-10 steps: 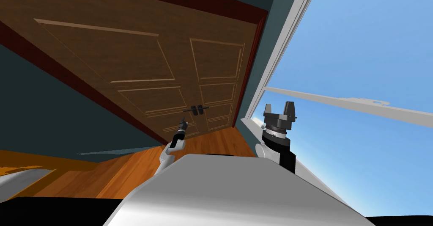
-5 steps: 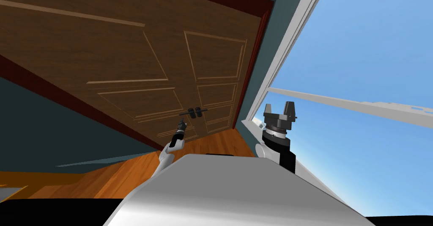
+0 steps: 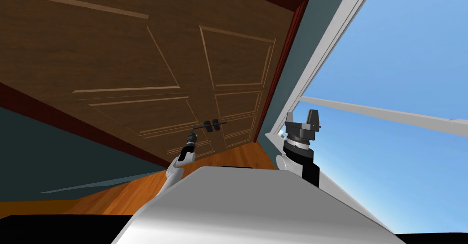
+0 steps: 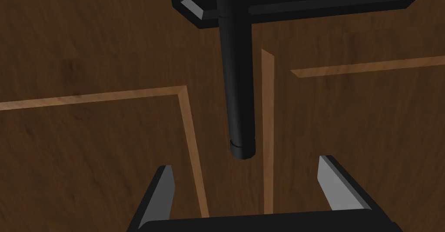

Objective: Pull the door open

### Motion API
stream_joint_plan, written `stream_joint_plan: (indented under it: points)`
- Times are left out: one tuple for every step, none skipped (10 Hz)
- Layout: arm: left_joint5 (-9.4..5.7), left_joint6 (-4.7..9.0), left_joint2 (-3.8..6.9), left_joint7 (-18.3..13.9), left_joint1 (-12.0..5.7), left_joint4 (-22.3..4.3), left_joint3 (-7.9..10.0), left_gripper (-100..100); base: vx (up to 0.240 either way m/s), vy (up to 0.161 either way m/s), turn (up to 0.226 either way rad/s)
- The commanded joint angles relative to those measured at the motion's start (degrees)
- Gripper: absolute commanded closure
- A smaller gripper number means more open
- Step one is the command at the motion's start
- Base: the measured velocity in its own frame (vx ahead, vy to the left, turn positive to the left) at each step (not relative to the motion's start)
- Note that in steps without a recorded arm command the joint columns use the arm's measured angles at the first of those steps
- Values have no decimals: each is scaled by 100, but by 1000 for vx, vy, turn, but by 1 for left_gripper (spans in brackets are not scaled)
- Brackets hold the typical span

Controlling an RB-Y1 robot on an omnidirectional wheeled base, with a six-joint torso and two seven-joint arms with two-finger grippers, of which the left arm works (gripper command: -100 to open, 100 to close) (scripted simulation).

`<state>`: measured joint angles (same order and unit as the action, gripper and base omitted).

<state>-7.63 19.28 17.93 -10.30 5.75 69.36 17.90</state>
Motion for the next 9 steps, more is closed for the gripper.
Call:
stream_joint_plan:
  points:
    - [-19,47,42,-29,-16,-95,26,-100,202,102,-85]
    - [-18,57,29,-33,-54,-112,3,-100,203,58,-99]
    - [-7,71,-19,-36,-131,-108,-74,-100,234,-16,-180]
    - [-8,49,-12,-20,-96,-93,-30,-100,111,-10,-41]
    - [-8,49,-12,-20,-96,-93,-30,100,-17,3,38]
    - [-8,49,-12,-20,-96,-93,-30,100,-37,5,1]
    - [-8,49,-12,-20,-96,-93,-30,100,-32,1,-19]
    - [-8,49,-12,-20,-96,-93,-30,100,-21,-1,-7]
    - [-8,49,-12,-20,-96,-93,-30,100,-11,-4,1]
